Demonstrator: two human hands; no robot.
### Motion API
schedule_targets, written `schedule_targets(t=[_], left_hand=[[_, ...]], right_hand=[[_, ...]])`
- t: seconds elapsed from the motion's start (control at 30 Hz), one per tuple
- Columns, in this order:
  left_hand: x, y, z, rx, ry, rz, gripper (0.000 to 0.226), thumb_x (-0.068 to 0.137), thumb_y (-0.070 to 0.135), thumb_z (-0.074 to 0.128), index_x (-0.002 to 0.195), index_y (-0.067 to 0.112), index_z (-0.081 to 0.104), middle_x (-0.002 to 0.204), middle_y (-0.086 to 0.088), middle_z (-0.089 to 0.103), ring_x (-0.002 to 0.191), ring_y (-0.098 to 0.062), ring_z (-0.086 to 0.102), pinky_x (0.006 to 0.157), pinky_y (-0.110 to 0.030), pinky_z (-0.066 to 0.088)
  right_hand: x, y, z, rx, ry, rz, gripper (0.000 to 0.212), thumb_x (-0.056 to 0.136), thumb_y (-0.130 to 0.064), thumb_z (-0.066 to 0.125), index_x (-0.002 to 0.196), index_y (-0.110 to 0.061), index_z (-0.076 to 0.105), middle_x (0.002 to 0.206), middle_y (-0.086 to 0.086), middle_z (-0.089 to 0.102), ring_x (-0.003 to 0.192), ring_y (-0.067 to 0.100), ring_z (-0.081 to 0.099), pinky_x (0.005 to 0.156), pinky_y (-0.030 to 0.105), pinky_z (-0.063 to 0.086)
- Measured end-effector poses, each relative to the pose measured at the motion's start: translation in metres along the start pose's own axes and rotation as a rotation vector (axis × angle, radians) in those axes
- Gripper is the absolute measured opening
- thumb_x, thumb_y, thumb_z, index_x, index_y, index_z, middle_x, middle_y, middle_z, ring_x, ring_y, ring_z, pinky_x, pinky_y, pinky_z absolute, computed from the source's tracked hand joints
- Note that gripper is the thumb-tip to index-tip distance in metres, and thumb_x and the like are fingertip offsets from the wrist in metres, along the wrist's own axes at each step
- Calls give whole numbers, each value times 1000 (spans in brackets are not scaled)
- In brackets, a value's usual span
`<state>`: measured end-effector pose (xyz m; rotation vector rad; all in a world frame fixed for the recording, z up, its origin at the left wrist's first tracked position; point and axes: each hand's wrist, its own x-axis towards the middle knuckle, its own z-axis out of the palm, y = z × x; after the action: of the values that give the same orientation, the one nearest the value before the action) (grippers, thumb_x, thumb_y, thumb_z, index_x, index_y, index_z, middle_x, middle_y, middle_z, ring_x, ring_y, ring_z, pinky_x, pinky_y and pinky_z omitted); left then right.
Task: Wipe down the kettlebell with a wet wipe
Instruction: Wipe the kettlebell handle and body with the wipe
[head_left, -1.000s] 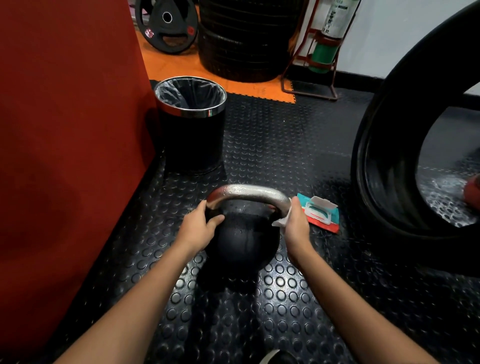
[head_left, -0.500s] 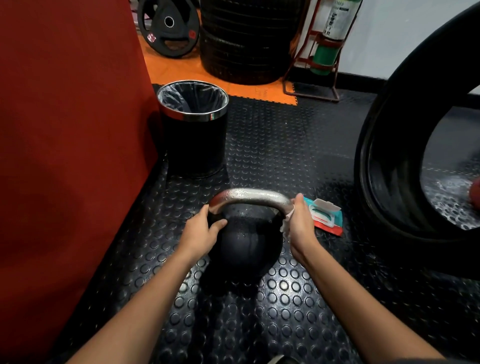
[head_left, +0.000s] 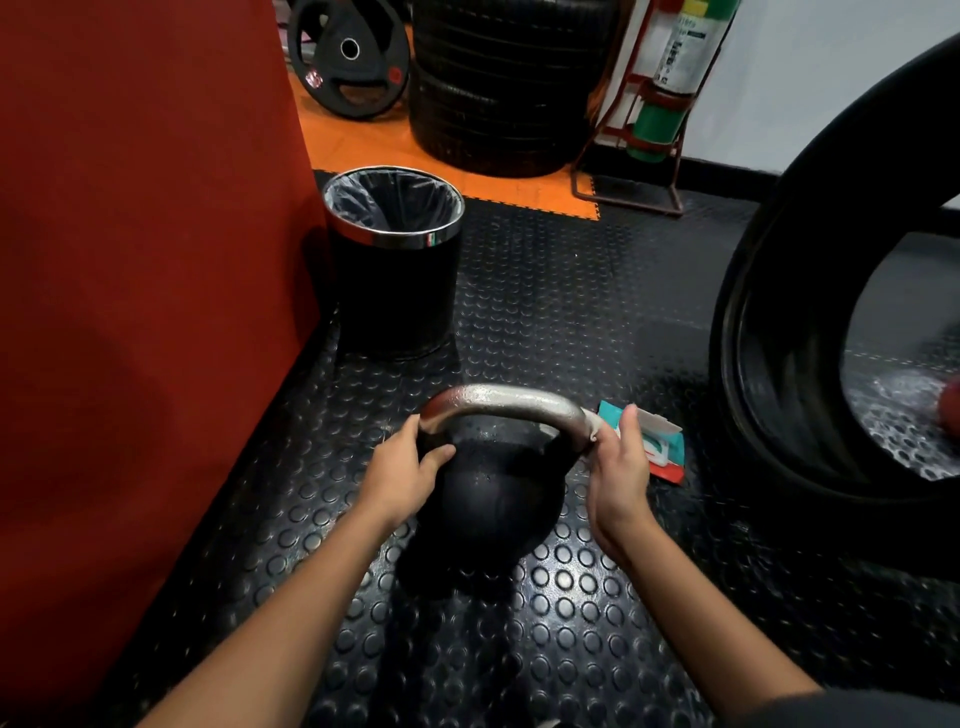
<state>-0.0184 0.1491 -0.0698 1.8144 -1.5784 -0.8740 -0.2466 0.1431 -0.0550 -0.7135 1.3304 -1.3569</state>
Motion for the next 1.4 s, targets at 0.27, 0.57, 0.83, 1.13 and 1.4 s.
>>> schedule_targets(t=[0.27, 0.57, 0.83, 1.13, 1.4], left_hand=[[1, 0, 0, -85, 9, -102, 43, 89, 37, 68, 127, 22, 55, 121, 1, 64, 114, -20, 58, 86, -24, 39], [3, 4, 2, -71, -3, -96, 44, 89, 33, 68, 129, 18, 55, 122, -3, 64, 115, -22, 58, 88, -24, 39], [3, 9, -1, -58, -44, -156, 50, 90, 34, 68, 134, 17, 51, 129, -4, 61, 121, -24, 55, 95, -31, 43], [-5, 12, -3, -48, 2, -126, 37, 90, 30, 69, 122, 16, 58, 114, -2, 66, 109, -22, 60, 82, -21, 37], [-16, 15, -5, -36, 6, -150, 36, 92, 30, 66, 122, 14, 56, 115, -3, 64, 109, -22, 59, 81, -23, 37]], right_hand=[[9, -22, -3, -161, -180, 65, 39, 113, -20, 27, 104, -5, 63, 84, 10, 79, 88, 16, 74, 100, 32, 49], [7, -20, -1, -164, -241, 75, 78, 109, -44, 19, 88, 13, 69, 80, 28, 70, 81, 34, 68, 96, 45, 48], [24, -15, -11, -221, -207, 176, 79, 106, -49, 24, 109, 18, 65, 103, 31, 71, 118, 43, 62, 118, 49, 35], [10, -6, -8, -17, -54, 150, 48, 111, -30, 29, 118, 0, 66, 109, 14, 76, 111, 25, 68, 106, 33, 49], [-4, -25, -14, -116, -147, 30, 47, 111, -31, 28, 109, -17, 73, 103, -5, 79, 102, 8, 70, 92, 23, 48]])
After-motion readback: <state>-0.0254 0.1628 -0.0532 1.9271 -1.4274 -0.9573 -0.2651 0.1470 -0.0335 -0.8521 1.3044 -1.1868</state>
